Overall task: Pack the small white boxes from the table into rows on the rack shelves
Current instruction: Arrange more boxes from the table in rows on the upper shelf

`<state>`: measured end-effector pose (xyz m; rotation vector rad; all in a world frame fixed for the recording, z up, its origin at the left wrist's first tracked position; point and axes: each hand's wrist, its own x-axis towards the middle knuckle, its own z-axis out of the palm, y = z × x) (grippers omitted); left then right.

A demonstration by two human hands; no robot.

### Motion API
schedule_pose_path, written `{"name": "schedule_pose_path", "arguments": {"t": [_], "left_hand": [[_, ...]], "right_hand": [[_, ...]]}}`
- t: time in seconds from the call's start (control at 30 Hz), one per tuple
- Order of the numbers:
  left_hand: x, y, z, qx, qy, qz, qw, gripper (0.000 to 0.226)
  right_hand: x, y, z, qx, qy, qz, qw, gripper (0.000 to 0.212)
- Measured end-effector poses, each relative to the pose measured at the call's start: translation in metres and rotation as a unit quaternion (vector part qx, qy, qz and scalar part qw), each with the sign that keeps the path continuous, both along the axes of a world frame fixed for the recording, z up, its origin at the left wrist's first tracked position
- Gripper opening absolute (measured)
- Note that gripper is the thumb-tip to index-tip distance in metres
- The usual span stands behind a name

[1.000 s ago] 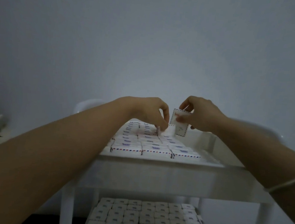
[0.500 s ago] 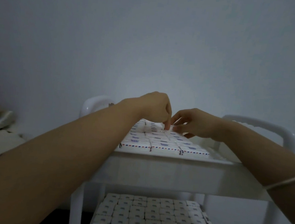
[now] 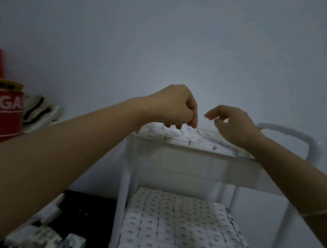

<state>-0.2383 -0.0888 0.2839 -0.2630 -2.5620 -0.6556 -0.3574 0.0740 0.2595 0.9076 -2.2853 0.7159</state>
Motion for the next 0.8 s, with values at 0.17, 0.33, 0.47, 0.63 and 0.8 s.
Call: {"name": "schedule_pose_path", "arguments": {"t": [0.17,0.33,0.47,0.63,0.8], "left_hand": [[0.067,-0.033,-0.056,0.073,-0.036,0.007,0.997,0.039],[0.134,-0.098,-0.159,0.121,-0.110,0.064,0.984,0.037],[0.192,-0.161,-0.239,0.077,-0.109,0.155,0.979,0.039],[0.263,-0.214,-0.291,-0.039,-0.081,0.245,0.965,0.048],[0.303,-0.249,-0.318,-0.028,-0.118,0.348,0.930,0.044]], "right_hand": [[0.105,-0.021,-0.047,-0.192,-0.011,0.217,0.957,0.028],[0.173,-0.075,-0.143,-0.086,-0.166,0.307,0.933,0.033],[0.199,-0.126,-0.219,0.052,-0.258,0.302,0.916,0.026],[0.228,-0.182,-0.274,0.177,-0.167,0.315,0.917,0.041],[0.239,-0.227,-0.284,0.331,-0.052,0.310,0.890,0.058]]}}
